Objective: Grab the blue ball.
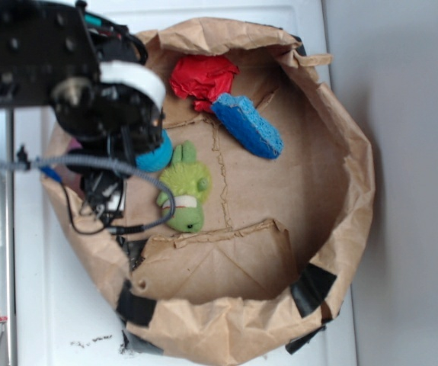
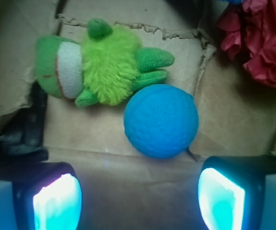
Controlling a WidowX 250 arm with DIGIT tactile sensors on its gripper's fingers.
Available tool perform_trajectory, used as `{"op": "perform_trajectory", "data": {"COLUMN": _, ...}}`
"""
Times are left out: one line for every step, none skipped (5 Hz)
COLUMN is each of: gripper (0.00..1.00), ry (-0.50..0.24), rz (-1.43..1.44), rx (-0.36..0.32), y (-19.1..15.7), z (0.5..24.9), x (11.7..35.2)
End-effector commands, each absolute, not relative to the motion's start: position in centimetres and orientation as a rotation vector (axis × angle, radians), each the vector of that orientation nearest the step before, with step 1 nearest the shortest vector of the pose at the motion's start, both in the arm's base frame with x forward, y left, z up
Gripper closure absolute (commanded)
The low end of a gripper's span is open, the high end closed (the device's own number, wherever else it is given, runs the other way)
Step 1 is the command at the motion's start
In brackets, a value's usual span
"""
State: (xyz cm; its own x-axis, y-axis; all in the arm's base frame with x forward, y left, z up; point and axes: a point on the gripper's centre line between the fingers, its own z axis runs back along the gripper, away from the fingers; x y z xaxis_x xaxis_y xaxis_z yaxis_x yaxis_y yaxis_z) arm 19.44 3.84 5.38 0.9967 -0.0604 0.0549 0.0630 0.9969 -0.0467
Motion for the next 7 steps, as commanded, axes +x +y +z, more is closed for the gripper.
{"op": "perform_trajectory", "data": {"gripper": 0.00, "ry": -0.080, "rz": -0.047, "rx": 0.038, "y": 2.9, "z": 3.0, "x": 19.3}}
{"op": "perform_trajectory", "data": {"gripper": 0.00, "ry": -0.092, "rz": -0.041, "rx": 0.052, "y": 3.1, "z": 2.4, "x": 19.8}}
{"op": "perform_trajectory", "data": {"gripper": 1.00, "ry": -0.080, "rz": -0.042, "rx": 0.050, "y": 3.2, "z": 2.8, "x": 19.6}}
{"op": "perform_trajectory", "data": {"gripper": 1.00, "ry": -0.071, "rz": -0.036, "rx": 0.028, "y": 2.9, "z": 3.9, "x": 20.6}}
{"op": "perform_trajectory", "data": {"gripper": 1.00, "ry": -0.056, "rz": -0.011, "rx": 0.014, "y": 2.7, "z": 5.0, "x": 21.1}}
{"op": "perform_trajectory", "data": {"gripper": 0.59, "ry": -0.043, "rz": -0.020, "rx": 0.000, "y": 3.1, "z": 5.7, "x": 21.4}}
{"op": "perform_trajectory", "data": {"gripper": 0.00, "ry": -0.032, "rz": -0.050, "rx": -0.029, "y": 3.7, "z": 7.1, "x": 21.3}}
